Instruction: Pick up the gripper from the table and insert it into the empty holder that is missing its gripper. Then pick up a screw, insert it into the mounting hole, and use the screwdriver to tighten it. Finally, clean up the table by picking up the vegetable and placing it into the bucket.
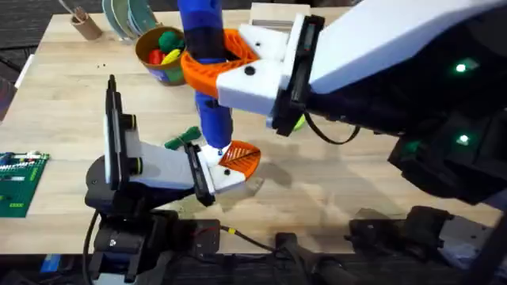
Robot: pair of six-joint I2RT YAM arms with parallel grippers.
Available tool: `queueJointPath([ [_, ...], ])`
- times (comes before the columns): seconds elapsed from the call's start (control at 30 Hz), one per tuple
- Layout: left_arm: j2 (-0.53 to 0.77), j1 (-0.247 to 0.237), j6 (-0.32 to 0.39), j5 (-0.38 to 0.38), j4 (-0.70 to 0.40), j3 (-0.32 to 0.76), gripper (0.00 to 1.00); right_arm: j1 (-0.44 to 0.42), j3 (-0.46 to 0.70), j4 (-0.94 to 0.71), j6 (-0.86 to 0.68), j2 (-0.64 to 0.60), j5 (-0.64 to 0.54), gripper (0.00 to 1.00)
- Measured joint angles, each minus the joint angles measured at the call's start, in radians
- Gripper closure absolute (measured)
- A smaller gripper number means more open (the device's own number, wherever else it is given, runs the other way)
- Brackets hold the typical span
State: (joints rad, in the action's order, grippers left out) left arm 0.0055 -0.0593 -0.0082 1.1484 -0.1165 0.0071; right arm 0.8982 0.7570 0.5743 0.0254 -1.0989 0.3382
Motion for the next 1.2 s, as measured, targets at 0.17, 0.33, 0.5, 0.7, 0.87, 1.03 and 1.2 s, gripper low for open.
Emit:
queueJointPath([
  [0.17, 0.000, 0.000, 0.000, 0.000, 0.000, 0.000, 0.984, 0.000, 0.000, 0.022, -0.007, -0.013, 0.000, 0.972],
  [0.33, 0.000, 0.000, 0.000, 0.000, 0.000, 0.000, 0.984, 0.000, 0.000, 0.026, -0.007, -0.027, 0.000, 0.972],
  [0.5, 0.000, 0.000, 0.000, 0.000, 0.000, 0.000, 0.984, 0.000, 0.000, 0.024, -0.006, -0.027, 0.000, 0.972],
  [0.7, 0.000, 0.000, 0.000, 0.000, 0.000, 0.000, 0.984, 0.000, 0.000, 0.024, -0.002, -0.027, 0.000, 0.972],
  [0.87, 0.000, 0.000, 0.000, 0.000, 0.000, 0.000, 0.984, 0.000, 0.000, 0.017, -0.002, -0.027, 0.000, 0.972],
  [1.03, 0.000, 0.000, 0.000, 0.000, 0.000, 0.000, 0.984, 0.000, 0.000, 0.009, -0.002, -0.027, 0.000, 0.972],
  [1.2, 0.000, 0.000, 0.000, 0.000, 0.000, 0.000, 0.984, 0.001, 0.000, 0.013, 0.008, -0.035, 0.000, 0.972],
])
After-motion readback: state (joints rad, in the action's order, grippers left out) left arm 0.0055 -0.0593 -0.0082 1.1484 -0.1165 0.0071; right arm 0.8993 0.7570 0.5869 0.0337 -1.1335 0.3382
